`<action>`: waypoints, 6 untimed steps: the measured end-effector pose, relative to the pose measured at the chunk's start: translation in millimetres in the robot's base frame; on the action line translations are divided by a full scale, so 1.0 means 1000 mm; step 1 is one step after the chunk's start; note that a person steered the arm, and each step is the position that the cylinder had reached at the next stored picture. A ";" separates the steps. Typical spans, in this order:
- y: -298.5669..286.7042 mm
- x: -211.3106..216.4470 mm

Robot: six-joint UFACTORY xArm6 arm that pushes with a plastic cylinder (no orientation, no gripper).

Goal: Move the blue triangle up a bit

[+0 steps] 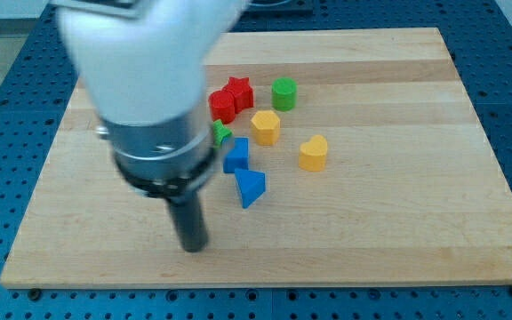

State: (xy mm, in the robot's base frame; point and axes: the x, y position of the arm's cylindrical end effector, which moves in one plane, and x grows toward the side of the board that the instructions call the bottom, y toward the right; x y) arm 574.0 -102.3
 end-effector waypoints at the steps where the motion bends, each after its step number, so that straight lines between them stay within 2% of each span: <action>1: 0.003 -0.035; 3: 0.021 -0.040; 6: 0.098 -0.060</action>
